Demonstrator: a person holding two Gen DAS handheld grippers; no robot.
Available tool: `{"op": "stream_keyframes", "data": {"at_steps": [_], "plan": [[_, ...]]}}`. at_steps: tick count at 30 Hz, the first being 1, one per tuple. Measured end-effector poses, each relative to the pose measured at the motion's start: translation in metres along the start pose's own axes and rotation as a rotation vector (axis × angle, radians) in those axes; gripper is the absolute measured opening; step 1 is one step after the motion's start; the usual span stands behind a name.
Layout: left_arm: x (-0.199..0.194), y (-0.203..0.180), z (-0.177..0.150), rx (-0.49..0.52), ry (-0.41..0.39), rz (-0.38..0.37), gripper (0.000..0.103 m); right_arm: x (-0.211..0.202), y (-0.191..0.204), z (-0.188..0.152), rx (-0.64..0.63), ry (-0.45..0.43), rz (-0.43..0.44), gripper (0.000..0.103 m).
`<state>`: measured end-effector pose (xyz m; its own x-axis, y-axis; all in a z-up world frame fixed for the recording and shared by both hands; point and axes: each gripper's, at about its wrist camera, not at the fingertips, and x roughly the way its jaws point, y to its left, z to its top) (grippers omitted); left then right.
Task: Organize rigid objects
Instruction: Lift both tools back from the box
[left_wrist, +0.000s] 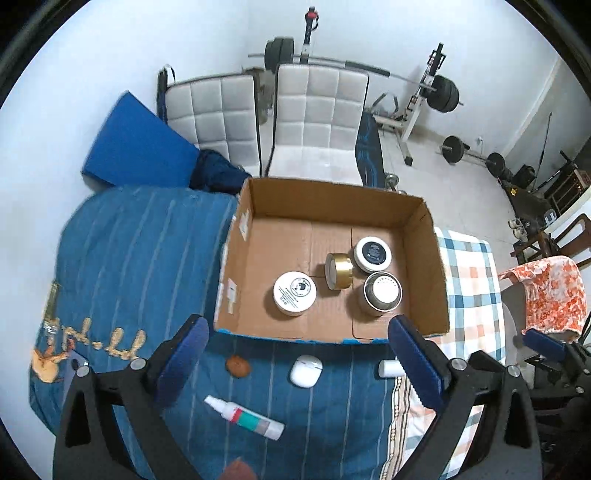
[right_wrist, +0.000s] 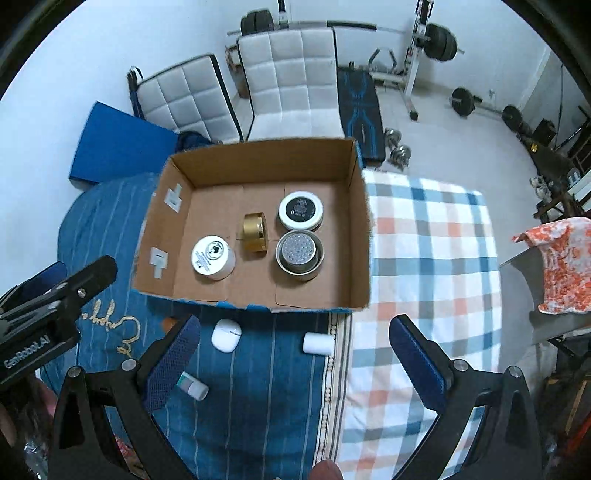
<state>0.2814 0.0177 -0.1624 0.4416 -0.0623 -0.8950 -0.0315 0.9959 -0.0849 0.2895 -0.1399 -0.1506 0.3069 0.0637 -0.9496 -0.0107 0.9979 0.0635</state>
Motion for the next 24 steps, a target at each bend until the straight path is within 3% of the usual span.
{"op": "stream_keyframes", "data": {"at_steps": [11, 24], "plan": [[-0.083, 0.009, -0.020, 0.035, -0.102, -0.004, 0.100, -0.097, 0.012, -0.040, 0.042, -0.117, 0.012, 0.103], [-0.113, 0.012, -0.045, 0.046, -0.133, -0.003, 0.100, -0.131, 0.029, -0.063, 0.028, -0.188, -0.021, 0.103]]}}
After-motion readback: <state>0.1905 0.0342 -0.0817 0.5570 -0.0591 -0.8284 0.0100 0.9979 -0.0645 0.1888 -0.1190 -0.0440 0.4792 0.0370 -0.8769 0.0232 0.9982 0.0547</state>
